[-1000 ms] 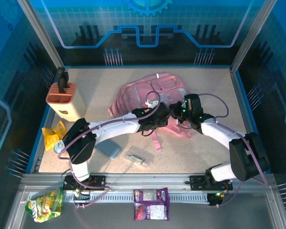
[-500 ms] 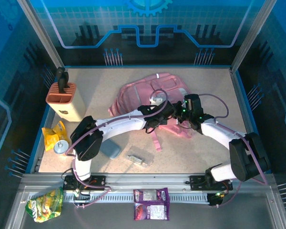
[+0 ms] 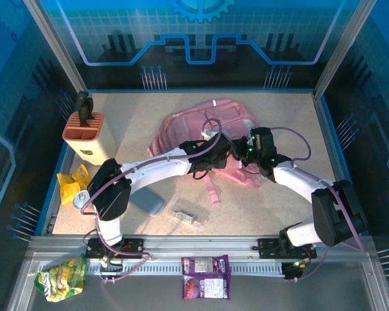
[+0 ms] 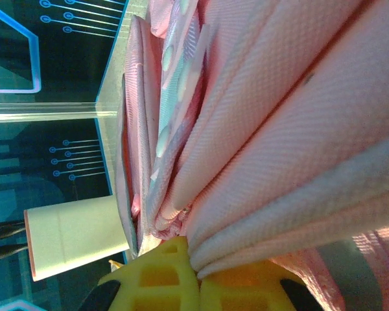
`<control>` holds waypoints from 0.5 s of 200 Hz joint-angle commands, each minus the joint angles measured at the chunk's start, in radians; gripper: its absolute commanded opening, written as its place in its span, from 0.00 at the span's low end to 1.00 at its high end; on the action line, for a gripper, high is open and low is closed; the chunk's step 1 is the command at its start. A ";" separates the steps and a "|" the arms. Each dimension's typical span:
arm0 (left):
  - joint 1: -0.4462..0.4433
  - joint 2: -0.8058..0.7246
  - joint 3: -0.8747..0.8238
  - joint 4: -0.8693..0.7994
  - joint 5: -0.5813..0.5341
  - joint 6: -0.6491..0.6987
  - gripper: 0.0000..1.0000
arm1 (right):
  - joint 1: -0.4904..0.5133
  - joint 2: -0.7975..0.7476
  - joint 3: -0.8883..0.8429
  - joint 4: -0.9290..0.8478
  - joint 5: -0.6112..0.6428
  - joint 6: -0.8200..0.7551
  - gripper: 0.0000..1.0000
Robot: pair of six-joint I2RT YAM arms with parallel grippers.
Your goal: Pack books, pencil case, and school supplies into a backpack
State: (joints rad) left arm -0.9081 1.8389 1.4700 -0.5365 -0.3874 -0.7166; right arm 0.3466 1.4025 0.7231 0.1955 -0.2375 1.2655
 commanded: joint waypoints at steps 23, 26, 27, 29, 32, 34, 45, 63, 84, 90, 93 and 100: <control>-0.009 0.082 0.096 0.001 0.028 0.039 0.46 | 0.009 -0.027 0.007 0.132 -0.055 0.035 0.00; -0.008 0.087 0.100 -0.001 0.021 0.035 0.45 | 0.009 -0.027 0.006 0.135 -0.056 0.037 0.00; -0.008 0.088 0.101 -0.002 0.019 0.034 0.45 | 0.009 -0.026 0.006 0.136 -0.057 0.038 0.00; -0.008 0.090 0.104 -0.005 0.015 0.032 0.45 | 0.009 -0.024 0.004 0.138 -0.058 0.039 0.00; -0.008 0.095 0.107 -0.008 0.008 0.030 0.44 | 0.009 -0.023 0.004 0.142 -0.060 0.042 0.00; -0.008 0.098 0.110 -0.009 0.003 0.029 0.44 | 0.009 -0.023 0.003 0.144 -0.062 0.044 0.00; -0.004 0.106 0.118 -0.010 -0.010 0.027 0.42 | 0.007 -0.020 -0.002 0.154 -0.067 0.052 0.00; 0.010 0.121 0.138 -0.037 -0.029 0.005 0.40 | 0.007 -0.019 -0.009 0.166 -0.070 0.058 0.00; 0.021 0.125 0.130 -0.001 -0.024 0.015 0.33 | 0.009 -0.025 -0.007 0.163 -0.072 0.054 0.00; 0.024 0.125 0.125 0.015 -0.017 0.023 0.33 | 0.009 -0.026 -0.006 0.163 -0.072 0.054 0.00; 0.026 0.126 0.124 0.016 -0.016 0.026 0.32 | 0.009 -0.027 -0.008 0.164 -0.073 0.054 0.00; 0.031 0.127 0.126 0.014 -0.014 0.024 0.31 | 0.009 -0.032 -0.011 0.163 -0.073 0.053 0.00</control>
State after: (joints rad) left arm -0.8989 1.9518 1.5707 -0.5598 -0.3805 -0.7040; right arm 0.3458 1.4025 0.7048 0.2455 -0.2443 1.3098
